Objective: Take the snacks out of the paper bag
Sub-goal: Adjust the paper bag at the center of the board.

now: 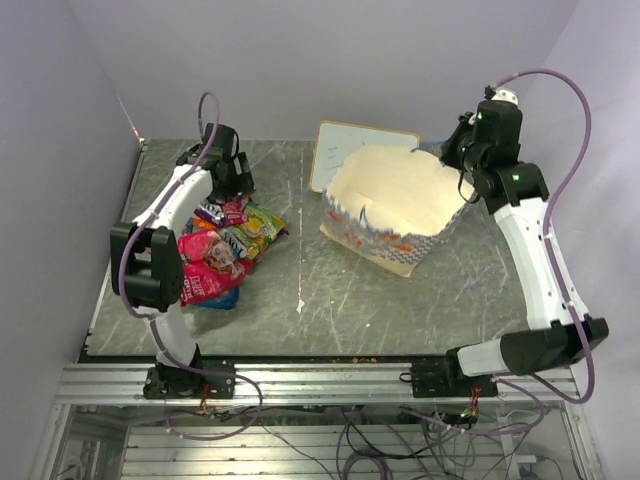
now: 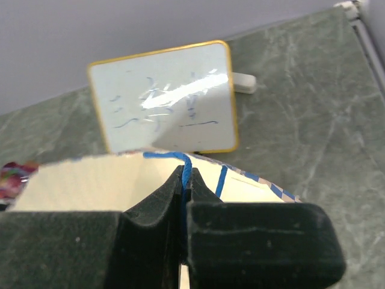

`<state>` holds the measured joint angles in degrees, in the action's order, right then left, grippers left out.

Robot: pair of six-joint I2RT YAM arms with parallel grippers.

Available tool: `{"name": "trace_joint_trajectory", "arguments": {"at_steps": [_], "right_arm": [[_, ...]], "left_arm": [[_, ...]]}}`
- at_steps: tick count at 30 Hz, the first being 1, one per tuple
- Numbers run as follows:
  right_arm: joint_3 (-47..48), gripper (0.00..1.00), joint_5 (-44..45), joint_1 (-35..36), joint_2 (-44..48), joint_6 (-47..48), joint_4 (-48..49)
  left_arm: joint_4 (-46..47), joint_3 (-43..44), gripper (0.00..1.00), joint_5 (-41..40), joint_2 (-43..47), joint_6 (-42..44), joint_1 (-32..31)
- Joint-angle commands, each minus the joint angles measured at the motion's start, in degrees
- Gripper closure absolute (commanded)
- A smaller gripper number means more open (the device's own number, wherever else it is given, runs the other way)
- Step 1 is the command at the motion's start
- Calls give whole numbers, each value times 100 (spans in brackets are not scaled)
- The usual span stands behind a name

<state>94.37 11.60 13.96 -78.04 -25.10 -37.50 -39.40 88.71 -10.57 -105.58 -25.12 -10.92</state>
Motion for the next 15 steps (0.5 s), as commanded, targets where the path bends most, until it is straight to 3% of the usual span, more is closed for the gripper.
{"name": "trace_joint_trajectory", "arguments": {"at_steps": [1, 3, 10, 15], "right_arm": [[323, 100, -261, -460, -416, 410, -494], [298, 99, -248, -512, -500, 702, -365], [700, 82, -613, -508, -925, 1202, -420], [1203, 64, -684, -508, -1145, 1250, -744]], "left_arm": [[-25, 210, 0, 585, 538, -464, -33], [-79, 325, 0, 714, 616, -520, -105], [20, 619, 0, 1019, 1009, -627, -235], [34, 978, 0, 1209, 1194, -659, -242]]}}
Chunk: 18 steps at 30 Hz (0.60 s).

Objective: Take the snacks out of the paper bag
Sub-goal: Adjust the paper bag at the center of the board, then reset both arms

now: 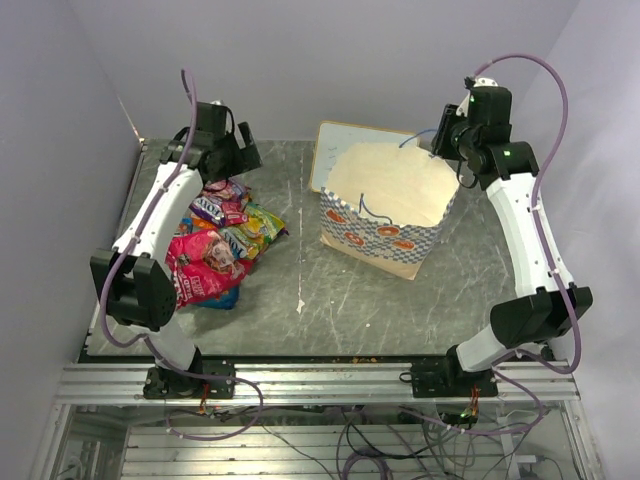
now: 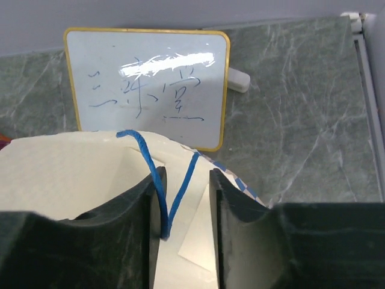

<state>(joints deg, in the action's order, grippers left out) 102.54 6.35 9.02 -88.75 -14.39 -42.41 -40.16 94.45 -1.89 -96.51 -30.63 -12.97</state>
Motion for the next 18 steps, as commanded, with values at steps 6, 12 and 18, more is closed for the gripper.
{"name": "trace_joint_trajectory", "arguments": {"at_steps": [6, 12, 18], "right_arm": [[1133, 6, -114, -15, -207, 60, -727], [1816, 0, -543, -14, -171, 97, -1140], [1493, 0, -929, -19, 443, 188, -914]], "left_arm": [[169, 692, 0, 467, 501, -101, -39], [235, 1050, 0, 736, 664, -57, -39], [743, 1218, 1, 1019, 1112, 262, -39]]}}
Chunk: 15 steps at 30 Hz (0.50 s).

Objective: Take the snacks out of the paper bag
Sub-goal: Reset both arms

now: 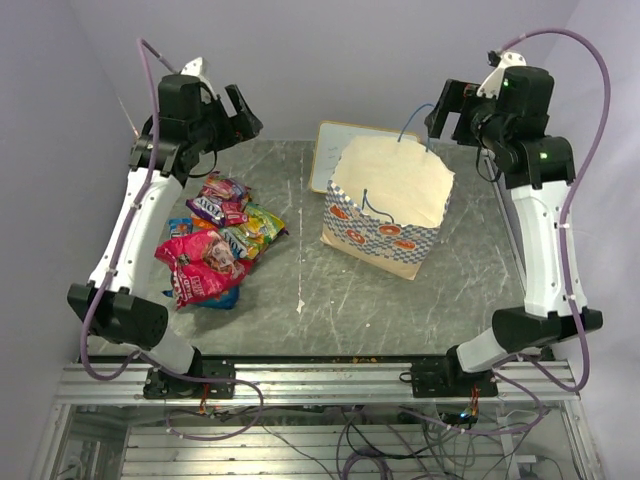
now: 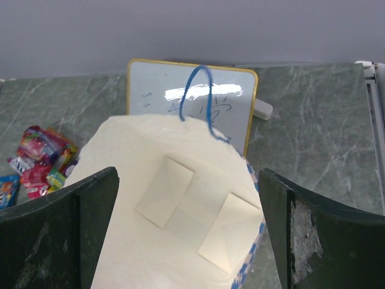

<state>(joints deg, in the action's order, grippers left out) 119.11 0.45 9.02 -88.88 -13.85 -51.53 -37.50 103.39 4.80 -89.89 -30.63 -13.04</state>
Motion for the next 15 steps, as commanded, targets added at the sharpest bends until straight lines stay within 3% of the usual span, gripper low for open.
{"name": "trace_joint_trajectory", "arguments": {"at_steps": [1, 7, 15], "right_arm": [[-279, 0, -396, -15, 583, 161, 40], [-722, 0, -661, -11, 1445, 195, 165], [-1116, 0, -670, -15, 2277, -261, 360]], "left_arm": [[495, 389, 0, 337, 526, 352, -32], [334, 792, 0, 24, 1035, 802, -24], [224, 583, 0, -406, 1927, 1105, -24]]}}
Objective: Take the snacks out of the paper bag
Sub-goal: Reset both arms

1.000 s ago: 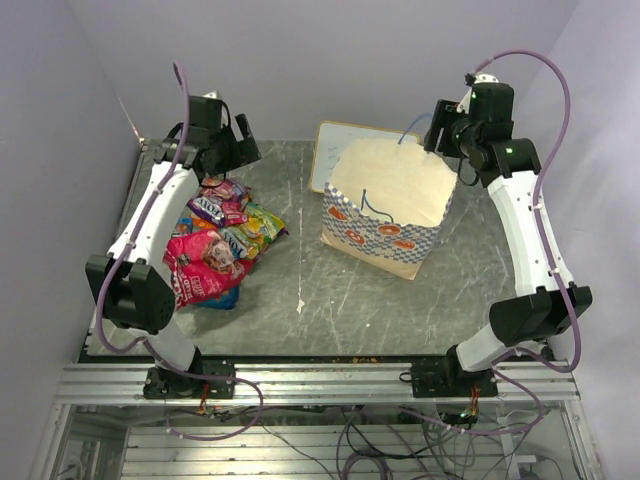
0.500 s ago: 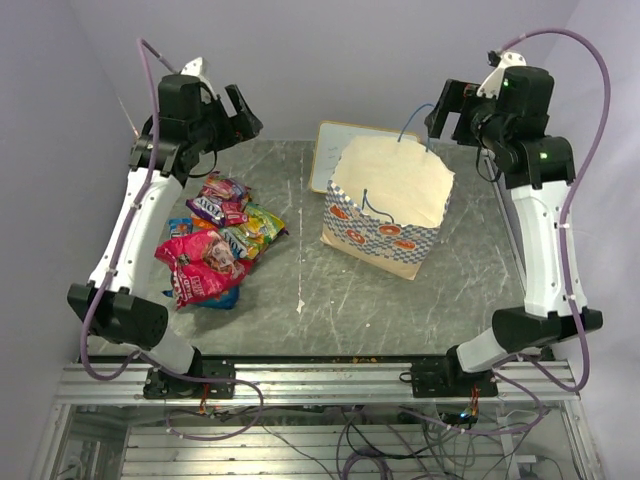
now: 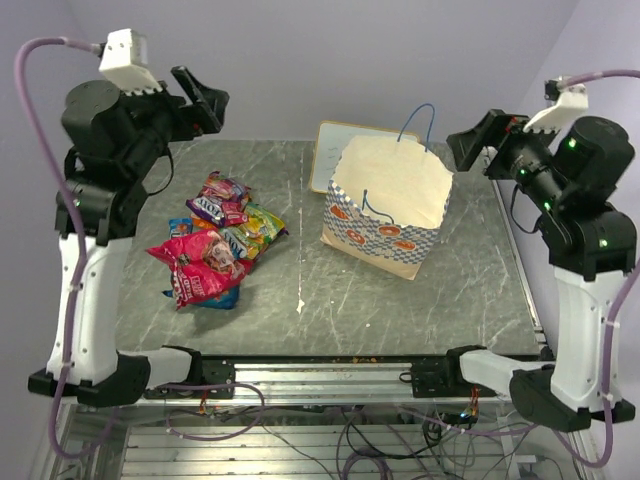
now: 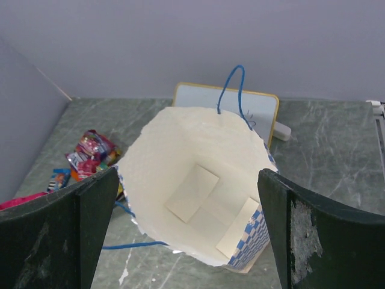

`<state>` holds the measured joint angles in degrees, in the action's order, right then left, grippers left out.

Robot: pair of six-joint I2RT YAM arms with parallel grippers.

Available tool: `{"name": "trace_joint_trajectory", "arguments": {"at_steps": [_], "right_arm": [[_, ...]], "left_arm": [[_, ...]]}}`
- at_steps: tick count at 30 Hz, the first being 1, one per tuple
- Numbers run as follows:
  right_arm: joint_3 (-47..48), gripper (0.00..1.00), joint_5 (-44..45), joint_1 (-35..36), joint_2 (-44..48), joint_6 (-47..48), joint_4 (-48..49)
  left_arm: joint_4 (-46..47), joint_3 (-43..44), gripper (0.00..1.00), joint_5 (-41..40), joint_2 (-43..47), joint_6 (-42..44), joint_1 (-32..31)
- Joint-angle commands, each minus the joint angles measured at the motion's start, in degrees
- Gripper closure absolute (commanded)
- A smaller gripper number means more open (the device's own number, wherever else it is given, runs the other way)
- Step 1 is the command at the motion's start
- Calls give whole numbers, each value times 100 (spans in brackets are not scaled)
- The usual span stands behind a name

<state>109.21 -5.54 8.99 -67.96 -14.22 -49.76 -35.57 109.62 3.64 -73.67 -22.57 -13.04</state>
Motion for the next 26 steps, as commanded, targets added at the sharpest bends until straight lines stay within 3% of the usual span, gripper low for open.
{"name": "trace_joint_trajectory", "arguments": {"at_steps": [1, 15, 26], "right_arm": [[-134, 0, -44, -12, 240, -259, 190], [-157, 0, 88, -12, 304, -475, 150], [-348, 0, 133, -12, 497, -364, 246]], "left_arm": [[44, -72, 0, -343, 412, 356, -23], [-421, 116, 1, -1107, 1022, 910, -28], [-443, 50, 1, -1126, 1098, 869, -28]]}}
